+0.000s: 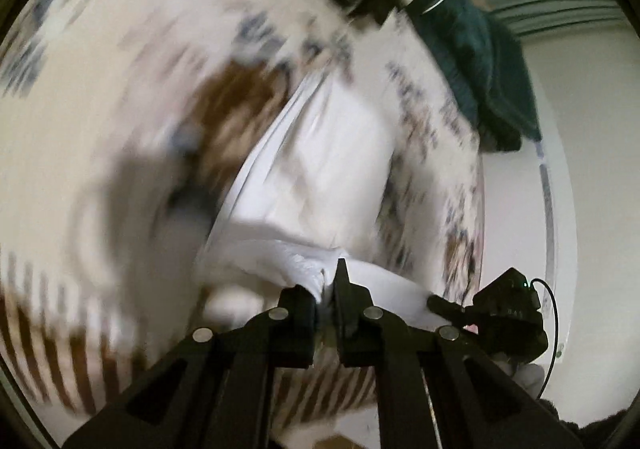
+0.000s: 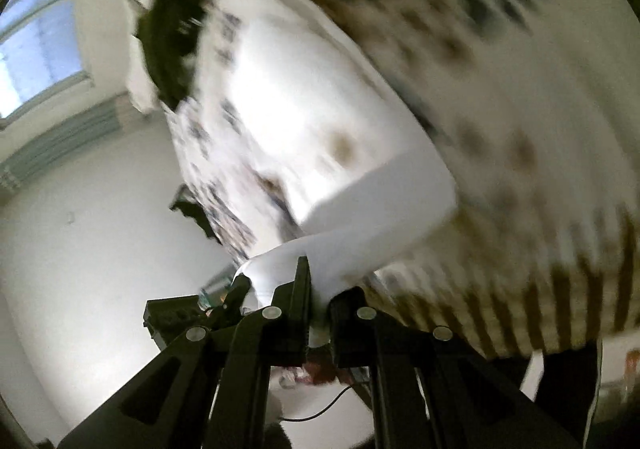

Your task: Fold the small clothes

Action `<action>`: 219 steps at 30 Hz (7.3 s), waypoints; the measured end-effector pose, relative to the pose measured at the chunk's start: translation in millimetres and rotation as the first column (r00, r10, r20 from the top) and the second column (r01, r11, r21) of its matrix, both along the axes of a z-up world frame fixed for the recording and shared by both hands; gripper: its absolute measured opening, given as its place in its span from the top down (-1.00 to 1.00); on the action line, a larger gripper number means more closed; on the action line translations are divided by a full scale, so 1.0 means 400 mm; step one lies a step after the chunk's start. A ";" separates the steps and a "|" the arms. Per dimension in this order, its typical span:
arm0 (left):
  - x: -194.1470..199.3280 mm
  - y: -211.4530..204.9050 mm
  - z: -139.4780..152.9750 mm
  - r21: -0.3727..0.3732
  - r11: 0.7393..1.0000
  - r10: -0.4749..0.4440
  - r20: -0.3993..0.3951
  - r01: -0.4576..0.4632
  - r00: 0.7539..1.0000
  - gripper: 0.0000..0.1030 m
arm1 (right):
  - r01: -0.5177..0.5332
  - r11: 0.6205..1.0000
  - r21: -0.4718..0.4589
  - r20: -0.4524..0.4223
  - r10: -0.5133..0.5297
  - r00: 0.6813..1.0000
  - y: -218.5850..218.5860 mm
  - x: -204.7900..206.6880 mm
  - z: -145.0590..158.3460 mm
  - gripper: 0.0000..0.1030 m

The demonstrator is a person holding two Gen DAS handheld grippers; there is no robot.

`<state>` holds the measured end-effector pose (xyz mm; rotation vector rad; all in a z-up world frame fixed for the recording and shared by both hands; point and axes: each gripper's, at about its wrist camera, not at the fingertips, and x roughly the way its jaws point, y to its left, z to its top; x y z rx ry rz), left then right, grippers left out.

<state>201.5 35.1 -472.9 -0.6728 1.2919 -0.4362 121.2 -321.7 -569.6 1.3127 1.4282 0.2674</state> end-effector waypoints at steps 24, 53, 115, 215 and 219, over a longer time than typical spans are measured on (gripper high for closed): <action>0.466 -0.047 -0.259 0.021 0.995 -0.098 -0.103 0.101 0.990 -0.25 | 0.030 0.962 -0.271 -0.008 -0.034 0.999 -0.156 0.463 -0.162 -0.22; 0.376 0.038 -0.332 -0.321 0.947 -0.086 -0.214 0.013 0.973 -0.13 | -0.066 0.996 0.065 0.011 0.066 0.998 -0.147 0.413 -0.302 -0.17; 1.069 0.157 0.276 0.581 0.807 -0.078 0.282 -0.105 0.956 -1.00 | -0.100 0.338 -0.936 0.055 0.420 0.906 0.418 1.210 0.468 -1.00; 0.003 0.156 1.186 0.568 0.727 -0.071 0.620 -0.385 0.781 -1.00 | 0.361 0.318 -0.877 0.478 0.503 0.720 0.550 -0.055 1.679 -1.00; 0.001 0.156 1.187 0.568 0.726 -0.072 0.623 -0.388 0.779 -1.00 | 0.361 0.319 -0.876 0.479 0.505 0.718 0.552 -0.051 1.681 -1.00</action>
